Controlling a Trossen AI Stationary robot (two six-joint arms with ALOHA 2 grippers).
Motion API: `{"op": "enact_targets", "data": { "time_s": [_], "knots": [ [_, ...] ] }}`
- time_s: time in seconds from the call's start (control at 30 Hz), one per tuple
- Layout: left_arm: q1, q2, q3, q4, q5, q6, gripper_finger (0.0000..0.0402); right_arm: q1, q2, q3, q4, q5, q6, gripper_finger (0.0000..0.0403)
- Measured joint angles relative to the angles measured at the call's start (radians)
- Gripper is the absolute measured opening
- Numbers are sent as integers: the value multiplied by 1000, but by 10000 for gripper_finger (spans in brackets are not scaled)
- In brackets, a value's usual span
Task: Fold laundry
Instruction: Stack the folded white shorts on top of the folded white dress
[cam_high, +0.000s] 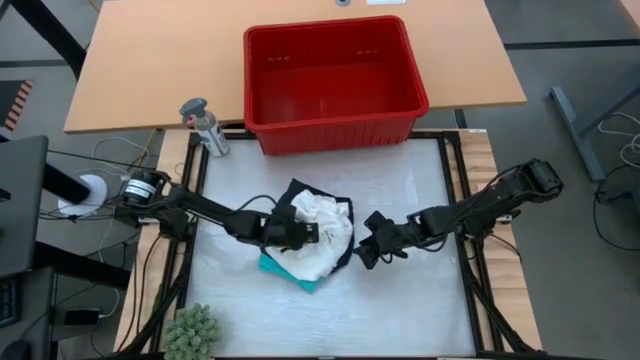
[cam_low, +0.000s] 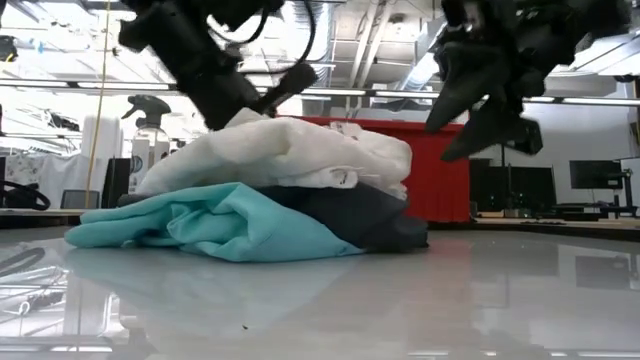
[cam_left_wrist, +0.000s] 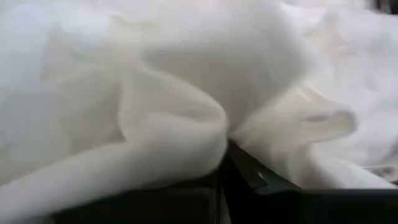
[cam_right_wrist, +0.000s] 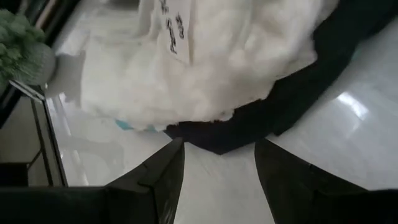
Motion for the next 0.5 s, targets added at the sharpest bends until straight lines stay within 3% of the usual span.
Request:
{"op": "enact_targets", "data": {
  "time_s": [0.2, 0.33, 0.5],
  "knots": [
    [34, -71, 26, 9, 59, 160, 30, 34, -146, 0, -121, 88, -18, 221],
    [44, -118, 28, 12, 59, 266, 80, 34, -214, 0, -133, 58, -83, 221],
    [63, -144, 29, 16, 138, 362, 159, 34, -244, 0, -106, -9, -117, 221]
  ]
}}
